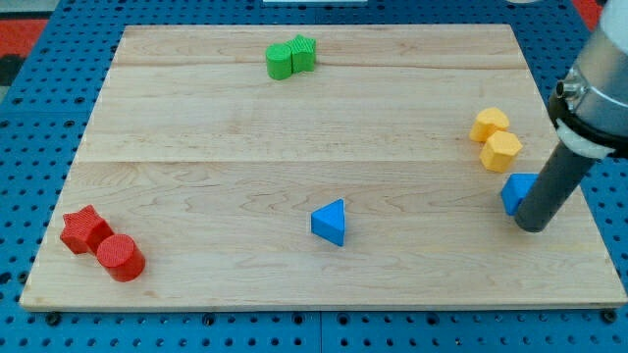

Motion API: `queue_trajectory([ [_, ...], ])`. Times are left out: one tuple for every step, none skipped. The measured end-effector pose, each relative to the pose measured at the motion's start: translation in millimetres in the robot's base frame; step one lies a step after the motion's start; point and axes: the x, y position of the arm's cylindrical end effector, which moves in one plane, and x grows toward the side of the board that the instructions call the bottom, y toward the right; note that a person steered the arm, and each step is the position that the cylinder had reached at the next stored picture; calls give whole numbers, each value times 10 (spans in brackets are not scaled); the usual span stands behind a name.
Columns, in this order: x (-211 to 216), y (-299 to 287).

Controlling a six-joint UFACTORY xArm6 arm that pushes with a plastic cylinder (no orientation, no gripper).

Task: Slightly move the blue cube towards the left

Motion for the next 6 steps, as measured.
queue_trajectory([
  [90, 284],
  [-61, 961],
  [-325, 616],
  [-267, 417],
  [-267, 408],
  [-297, 247],
])
